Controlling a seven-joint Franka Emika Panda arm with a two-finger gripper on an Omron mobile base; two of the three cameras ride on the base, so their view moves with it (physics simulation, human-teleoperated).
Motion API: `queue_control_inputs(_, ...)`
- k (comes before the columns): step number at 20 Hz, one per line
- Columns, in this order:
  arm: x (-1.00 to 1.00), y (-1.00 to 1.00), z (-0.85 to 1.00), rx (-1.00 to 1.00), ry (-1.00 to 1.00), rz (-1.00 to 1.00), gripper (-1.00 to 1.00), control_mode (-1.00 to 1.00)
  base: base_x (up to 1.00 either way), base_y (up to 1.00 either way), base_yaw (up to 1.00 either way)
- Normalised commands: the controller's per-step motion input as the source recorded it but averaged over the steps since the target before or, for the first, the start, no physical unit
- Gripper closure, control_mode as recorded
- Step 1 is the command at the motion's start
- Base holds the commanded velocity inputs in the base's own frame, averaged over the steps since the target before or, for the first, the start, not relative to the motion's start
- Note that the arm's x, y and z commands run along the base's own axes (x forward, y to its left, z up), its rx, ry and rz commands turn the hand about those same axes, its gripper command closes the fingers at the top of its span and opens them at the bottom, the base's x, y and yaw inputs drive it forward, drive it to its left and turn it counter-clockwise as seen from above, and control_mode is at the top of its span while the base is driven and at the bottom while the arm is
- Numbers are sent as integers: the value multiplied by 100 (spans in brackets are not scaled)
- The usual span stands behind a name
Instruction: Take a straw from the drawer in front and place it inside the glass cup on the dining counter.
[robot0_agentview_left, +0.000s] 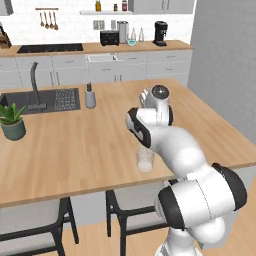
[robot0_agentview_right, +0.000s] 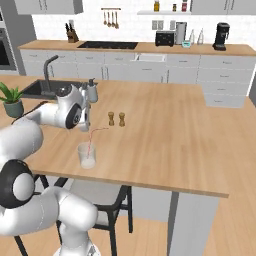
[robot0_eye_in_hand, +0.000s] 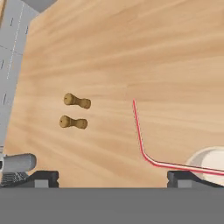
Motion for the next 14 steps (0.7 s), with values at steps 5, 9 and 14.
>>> queue_control_inputs(5, -76, 0, 58, 0, 20, 0, -100, -100, 0, 0, 0)
queue_control_inputs(9, -100, -3, 31, 0, 8, 0, -100, -100, 0, 0, 0)
queue_control_inputs(14, -100, -26, 1, 0, -1, 0, -100, -100, 0, 0, 0)
